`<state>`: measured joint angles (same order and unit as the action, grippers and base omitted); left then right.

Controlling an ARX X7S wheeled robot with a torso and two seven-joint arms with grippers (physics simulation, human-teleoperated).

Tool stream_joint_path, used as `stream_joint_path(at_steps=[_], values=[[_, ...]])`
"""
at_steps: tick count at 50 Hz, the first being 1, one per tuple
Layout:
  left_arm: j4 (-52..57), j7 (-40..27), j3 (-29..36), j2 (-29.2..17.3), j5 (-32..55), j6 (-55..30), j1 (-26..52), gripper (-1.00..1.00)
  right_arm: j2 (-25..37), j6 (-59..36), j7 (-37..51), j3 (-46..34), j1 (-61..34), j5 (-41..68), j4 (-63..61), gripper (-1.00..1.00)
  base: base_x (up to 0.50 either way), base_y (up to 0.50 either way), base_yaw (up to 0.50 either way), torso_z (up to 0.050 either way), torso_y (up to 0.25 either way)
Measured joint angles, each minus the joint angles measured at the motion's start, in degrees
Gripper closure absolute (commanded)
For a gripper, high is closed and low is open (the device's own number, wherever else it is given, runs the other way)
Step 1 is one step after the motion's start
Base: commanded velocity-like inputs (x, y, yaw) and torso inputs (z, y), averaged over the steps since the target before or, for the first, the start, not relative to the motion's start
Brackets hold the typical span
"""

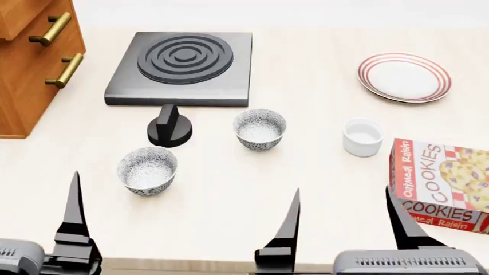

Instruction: Pick the akita bowl next to the ramekin and place it on the plate.

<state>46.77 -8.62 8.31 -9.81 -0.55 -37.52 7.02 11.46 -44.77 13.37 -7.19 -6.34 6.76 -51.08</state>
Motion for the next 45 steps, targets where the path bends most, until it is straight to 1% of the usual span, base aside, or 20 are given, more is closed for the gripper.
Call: stream_joint_path(at_steps=[7,11,16,21,23,26,30,34,39,45], values=[[4.2,0.4,-0.3,-0.3,0.7,-4.6,2.4,-1.0,0.5,-4.8,0.6,0.3,-2.6,0.9,-4.0,-1.0,0.0,0.0,0.0,0.0,0.0],[6.3,0.5,-0.3,-0.5,1.0,-7.1,3.8,-1.0,2.0,-6.3,2.8,0.4,-4.1,3.5,-5.6,-1.0,0.0,0.0,0.0,0.0,0.0],[8.7,0.7,-0.5,-0.7,1.5,-10.3,6.1,-1.0,6.8,-6.5,9.7,-0.3,-6.5,11.1,-6.9,-1.0,0.0,0.0,0.0,0.0,0.0],[10.5,-0.7,-0.6,-1.8,3.6,-12.3,8.1,-1.0,13.9,-4.3,19.2,-3.2,-9.9,20.5,-7.7,-1.0,0.0,0.0,0.0,0.0,0.0],[11.0,-3.9,-0.2,-4.0,7.1,-12.4,9.2,-1.0,16.9,-3.0,23.2,-4.9,-11.5,24.1,-7.9,-1.0,0.0,0.0,0.0,0.0,0.0],[11.5,-11.3,1.5,-9.0,14.5,-11.4,11.3,-1.0,21.4,-0.5,28.8,-8.1,-14.2,28.8,-8.1,-1.0,0.0,0.0,0.0,0.0,0.0],[12.1,-21.0,4.9,-16.0,23.7,-8.9,14.7,-1.0,27.0,3.4,35.3,-13.0,-17.8,33.5,-8.4,-1.0,0.0,0.0,0.0,0.0,0.0],[12.4,-29.3,8.9,-22.2,31.0,-5.8,18.1,-1.0,32.1,7.6,41.2,-18.9,-22.0,37.1,-8.5,-1.0,0.0,0.0,0.0,0.0,0.0],[12.7,-37.9,14.5,-29.0,37.8,-1.4,22.3,-1.0,37.7,12.9,47.8,-27.6,-28.4,40.3,-8.7,-1.0,0.0,0.0,0.0,0.0,0.0],[12.9,-46.2,22.4,-35.9,43.2,4.4,27.9,-1.0,42.5,18.3,54.0,-37.7,-35.9,42.6,-8.8,-1.0,0.0,0.0,0.0,0.0,0.0]])
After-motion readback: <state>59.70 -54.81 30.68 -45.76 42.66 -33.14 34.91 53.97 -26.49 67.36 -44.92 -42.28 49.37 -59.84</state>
